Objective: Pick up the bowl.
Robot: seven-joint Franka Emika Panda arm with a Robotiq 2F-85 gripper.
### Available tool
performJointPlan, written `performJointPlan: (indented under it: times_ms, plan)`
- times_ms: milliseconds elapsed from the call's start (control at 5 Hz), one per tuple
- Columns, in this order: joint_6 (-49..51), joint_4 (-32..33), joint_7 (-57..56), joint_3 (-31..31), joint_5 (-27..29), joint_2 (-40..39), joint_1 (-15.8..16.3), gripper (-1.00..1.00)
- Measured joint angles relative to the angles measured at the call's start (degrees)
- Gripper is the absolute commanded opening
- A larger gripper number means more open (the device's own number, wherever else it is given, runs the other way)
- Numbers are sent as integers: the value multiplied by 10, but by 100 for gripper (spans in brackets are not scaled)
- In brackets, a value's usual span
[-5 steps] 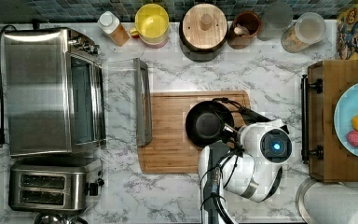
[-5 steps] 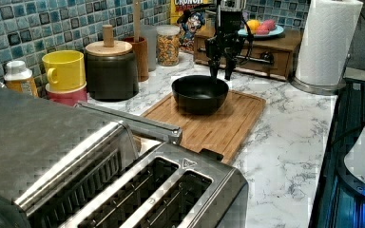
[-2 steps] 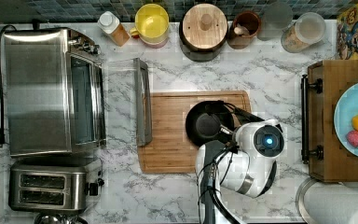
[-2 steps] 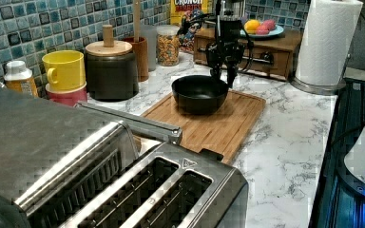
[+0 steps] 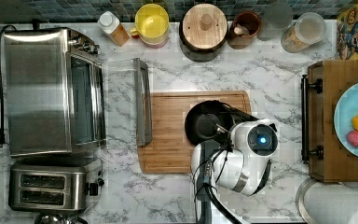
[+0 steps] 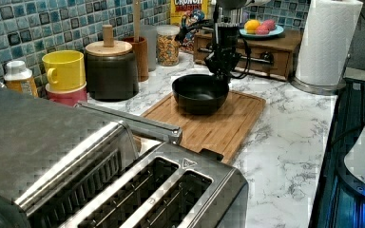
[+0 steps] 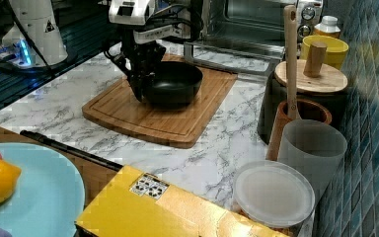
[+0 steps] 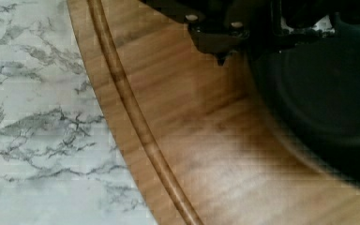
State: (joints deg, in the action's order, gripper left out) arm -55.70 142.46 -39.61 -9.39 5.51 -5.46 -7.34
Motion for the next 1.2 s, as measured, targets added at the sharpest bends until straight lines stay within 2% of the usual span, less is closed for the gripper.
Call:
performJointPlan:
  times_ms: [600, 800, 1000, 1200]
  plan:
    - [13, -4, 3, -5, 3, 6, -3, -100]
    - [51, -3, 3, 1, 35, 21, -9, -100]
    - [108, -3, 4, 1, 45, 47, -8, -100]
    - [109, -3, 52, 0, 42, 69, -8, -100]
